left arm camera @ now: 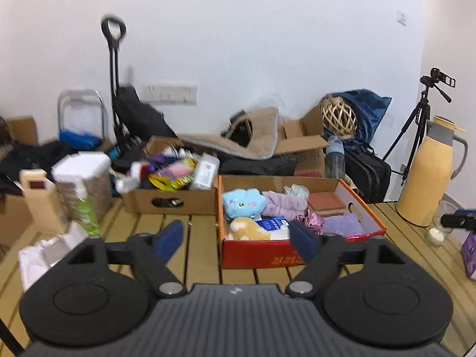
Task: Organize soft objects
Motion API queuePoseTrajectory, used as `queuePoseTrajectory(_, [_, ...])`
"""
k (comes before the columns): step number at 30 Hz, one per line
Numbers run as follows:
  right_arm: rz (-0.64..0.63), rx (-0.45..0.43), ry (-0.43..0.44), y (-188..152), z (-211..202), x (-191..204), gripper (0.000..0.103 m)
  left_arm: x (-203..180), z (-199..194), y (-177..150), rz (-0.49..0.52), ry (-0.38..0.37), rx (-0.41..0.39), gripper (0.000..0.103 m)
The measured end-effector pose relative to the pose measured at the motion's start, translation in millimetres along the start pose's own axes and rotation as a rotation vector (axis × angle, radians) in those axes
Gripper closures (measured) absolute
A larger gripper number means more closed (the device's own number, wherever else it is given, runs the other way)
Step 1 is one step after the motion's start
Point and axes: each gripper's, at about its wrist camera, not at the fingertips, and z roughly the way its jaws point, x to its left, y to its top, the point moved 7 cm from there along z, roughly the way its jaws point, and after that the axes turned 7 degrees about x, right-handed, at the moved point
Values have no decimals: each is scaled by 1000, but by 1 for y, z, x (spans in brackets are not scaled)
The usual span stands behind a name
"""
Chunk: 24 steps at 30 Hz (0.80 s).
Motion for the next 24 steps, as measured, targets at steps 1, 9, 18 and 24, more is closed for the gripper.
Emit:
queuePoseTrajectory(1, [0,-10,0,-5,-8,3,31,-1,-9,-5,3,16,-23,11])
queuePoseTrajectory(9, [-23,-126,-19,-50,-94,38,24,-9,-109,-59,-13,45,-135,4])
queuePoseTrajectory(18, [-96,-282,-31,-148,-229,83,10,-37,-260,-143,-37,59,-288,0])
queuePoseTrajectory(24, [-90,-330,-2,-238,-306,102,2,-60,-327,-220,-34,72,-290,0])
